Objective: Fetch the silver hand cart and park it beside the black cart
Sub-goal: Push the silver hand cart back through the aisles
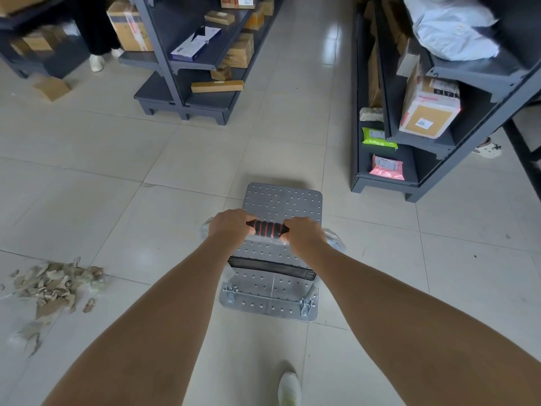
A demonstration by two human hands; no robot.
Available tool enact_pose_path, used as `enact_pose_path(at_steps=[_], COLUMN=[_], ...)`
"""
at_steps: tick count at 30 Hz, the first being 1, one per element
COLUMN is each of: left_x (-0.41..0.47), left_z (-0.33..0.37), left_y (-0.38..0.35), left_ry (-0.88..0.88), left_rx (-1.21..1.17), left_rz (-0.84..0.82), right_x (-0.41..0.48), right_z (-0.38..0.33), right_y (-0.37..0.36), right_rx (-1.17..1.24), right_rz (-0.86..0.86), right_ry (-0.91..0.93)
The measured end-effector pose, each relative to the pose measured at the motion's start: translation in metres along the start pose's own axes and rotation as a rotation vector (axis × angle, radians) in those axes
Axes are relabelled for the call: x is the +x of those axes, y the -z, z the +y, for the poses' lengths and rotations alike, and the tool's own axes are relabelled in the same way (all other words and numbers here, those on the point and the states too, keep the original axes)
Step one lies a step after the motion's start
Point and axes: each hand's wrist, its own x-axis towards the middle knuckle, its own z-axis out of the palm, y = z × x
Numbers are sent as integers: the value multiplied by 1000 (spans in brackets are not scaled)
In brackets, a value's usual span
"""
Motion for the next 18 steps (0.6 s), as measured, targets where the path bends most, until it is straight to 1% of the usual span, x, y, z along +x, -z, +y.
enact_pose_path(at_steps=[10,18], left_x=[27,52], left_z=[32,48], left_y=[7,9], left_ry=[-29,-40], left_rx=[21,59], left_rz=[4,-1], right_x=[30,49], right_z=[35,49], right_y=[21,35], right_rx=[53,28], right_rz=[8,6], right_ry=[-21,-53])
